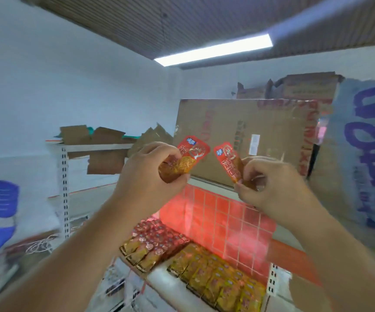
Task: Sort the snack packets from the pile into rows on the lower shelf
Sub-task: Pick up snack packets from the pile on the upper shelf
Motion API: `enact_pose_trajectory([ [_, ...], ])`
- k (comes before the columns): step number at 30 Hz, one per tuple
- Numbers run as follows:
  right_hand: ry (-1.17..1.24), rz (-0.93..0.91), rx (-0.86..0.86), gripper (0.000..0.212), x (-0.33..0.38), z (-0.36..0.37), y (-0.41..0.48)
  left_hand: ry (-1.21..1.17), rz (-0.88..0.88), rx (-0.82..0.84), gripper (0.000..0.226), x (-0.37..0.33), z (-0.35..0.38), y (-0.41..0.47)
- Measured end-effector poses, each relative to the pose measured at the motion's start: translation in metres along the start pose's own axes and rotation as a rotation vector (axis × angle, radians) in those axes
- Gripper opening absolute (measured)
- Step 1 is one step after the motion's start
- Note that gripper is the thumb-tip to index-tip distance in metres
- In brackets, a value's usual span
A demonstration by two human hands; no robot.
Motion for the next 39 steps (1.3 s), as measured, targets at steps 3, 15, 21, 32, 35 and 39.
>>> enact_pose_trajectory([
  [3,0.091,0.007,0.016,0.025,0.023,0.074,0.021,0.039,-0.04,-0.027,0.032,0.061,-0.036,-0.008],
  [15,0.174,0.12,0.098,0.022,0.058,0.277,0.046,0.151,-0.277,0.042,0.035,0.235,-0.099,-0.041],
  [21,0.16,0.176,0.129,0.023,0.039,0.345,0.056,0.123,-0.357,0.093,0.039,0.299,-0.089,-0.048],
  [32,0.193,0.358,0.208,0.028,-0.044,0.491,0.093,0.092,-0.488,0.271,0.047,0.438,-0.011,-0.008],
  [35,0.186,0.402,0.252,0.03,-0.069,0.526,0.101,0.079,-0.542,0.343,0.049,0.471,0.017,0.006],
  [39,0.18,0.495,0.325,0.032,-0.101,0.569,0.107,0.077,-0.612,0.428,0.057,0.512,0.055,0.015],
])
Point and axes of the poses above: each hand's wrist, its own y-axis towards the middle knuckle, its own z-axis out of the palm, x = y × z, the point moved 1 cm from there along y, towards the middle knuckle, and after that the axes turned 8 degrees about -z, right-handed, at the moved point
